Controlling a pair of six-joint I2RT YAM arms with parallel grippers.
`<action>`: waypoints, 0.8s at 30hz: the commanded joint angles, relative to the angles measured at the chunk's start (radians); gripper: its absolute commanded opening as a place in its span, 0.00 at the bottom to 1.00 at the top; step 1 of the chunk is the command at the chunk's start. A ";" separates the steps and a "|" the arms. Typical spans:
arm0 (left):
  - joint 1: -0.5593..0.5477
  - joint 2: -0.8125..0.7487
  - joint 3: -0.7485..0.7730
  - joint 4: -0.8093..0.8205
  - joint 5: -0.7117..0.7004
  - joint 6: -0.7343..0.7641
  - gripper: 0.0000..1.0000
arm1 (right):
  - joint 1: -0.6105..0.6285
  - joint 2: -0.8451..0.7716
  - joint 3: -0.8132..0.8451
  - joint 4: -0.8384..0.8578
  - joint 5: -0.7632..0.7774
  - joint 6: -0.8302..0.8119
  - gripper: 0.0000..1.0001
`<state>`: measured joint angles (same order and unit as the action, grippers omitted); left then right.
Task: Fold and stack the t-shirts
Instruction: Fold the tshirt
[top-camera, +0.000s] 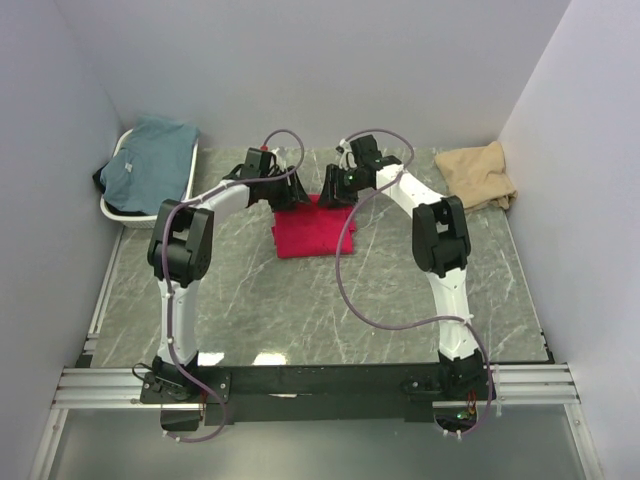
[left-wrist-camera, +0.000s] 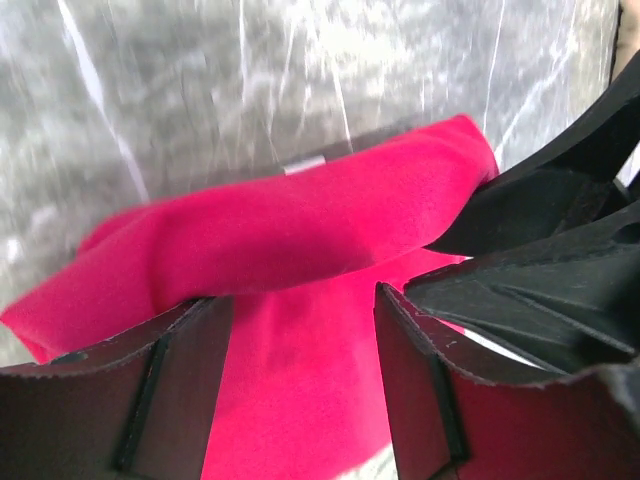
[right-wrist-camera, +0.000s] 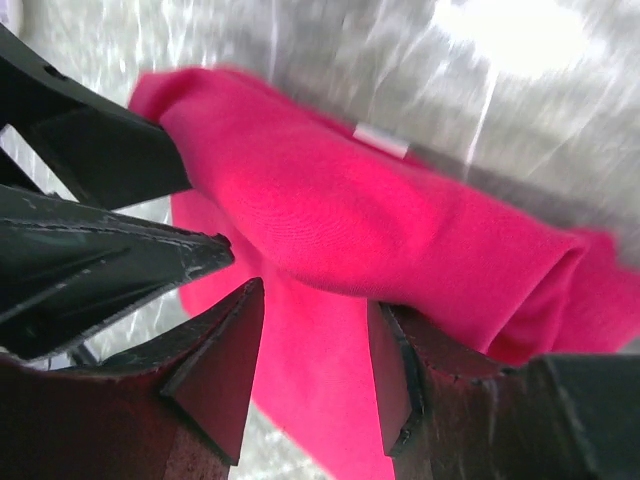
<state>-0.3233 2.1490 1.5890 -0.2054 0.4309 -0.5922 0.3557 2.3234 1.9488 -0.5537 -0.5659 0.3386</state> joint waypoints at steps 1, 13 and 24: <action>0.020 0.035 0.087 0.037 -0.006 0.000 0.63 | -0.030 0.034 0.124 -0.011 0.014 -0.010 0.54; 0.102 0.132 0.238 0.003 -0.052 0.060 0.65 | -0.104 0.122 0.234 -0.018 0.069 0.013 0.56; 0.109 -0.191 -0.091 0.046 -0.152 0.022 0.66 | -0.116 -0.177 -0.157 0.070 0.129 -0.032 0.62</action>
<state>-0.2047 2.1735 1.6314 -0.2089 0.3054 -0.5430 0.2348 2.3196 1.9003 -0.5472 -0.4538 0.3370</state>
